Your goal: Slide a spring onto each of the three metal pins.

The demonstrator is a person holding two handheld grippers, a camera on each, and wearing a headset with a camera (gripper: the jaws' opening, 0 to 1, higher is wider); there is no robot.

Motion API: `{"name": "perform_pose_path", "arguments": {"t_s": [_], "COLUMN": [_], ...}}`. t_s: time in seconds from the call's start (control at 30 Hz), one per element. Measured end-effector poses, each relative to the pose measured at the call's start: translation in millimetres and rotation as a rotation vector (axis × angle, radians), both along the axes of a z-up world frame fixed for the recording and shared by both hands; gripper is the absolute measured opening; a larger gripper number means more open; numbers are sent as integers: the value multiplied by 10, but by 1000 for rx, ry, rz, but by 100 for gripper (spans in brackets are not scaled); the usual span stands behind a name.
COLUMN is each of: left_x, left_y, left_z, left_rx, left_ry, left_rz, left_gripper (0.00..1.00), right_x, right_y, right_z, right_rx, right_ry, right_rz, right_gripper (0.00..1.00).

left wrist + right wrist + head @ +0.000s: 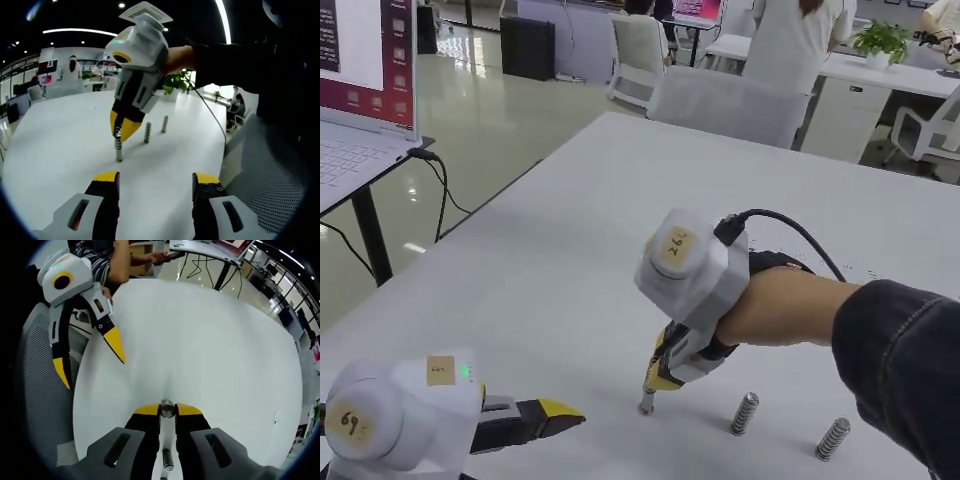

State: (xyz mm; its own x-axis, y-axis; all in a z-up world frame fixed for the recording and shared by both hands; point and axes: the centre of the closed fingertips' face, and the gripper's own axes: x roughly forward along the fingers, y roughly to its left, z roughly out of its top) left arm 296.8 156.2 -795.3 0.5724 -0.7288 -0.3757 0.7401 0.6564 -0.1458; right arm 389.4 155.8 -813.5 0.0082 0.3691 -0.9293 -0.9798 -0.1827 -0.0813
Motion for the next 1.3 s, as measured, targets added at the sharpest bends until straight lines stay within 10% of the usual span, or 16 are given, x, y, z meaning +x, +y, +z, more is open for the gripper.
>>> {"name": "perform_pose_path", "arguments": {"t_s": [1.3], "left_x": [-12], "left_y": [46], "left_z": [7], "left_rx": [12], "left_ry": [4], "left_rz": [26], "left_gripper": [52], "right_x": [-58], "right_y": [-33], "right_z": [-298], "right_rx": [-40], "right_ry": [29], "right_rz": [-6], "right_gripper": [11]}}
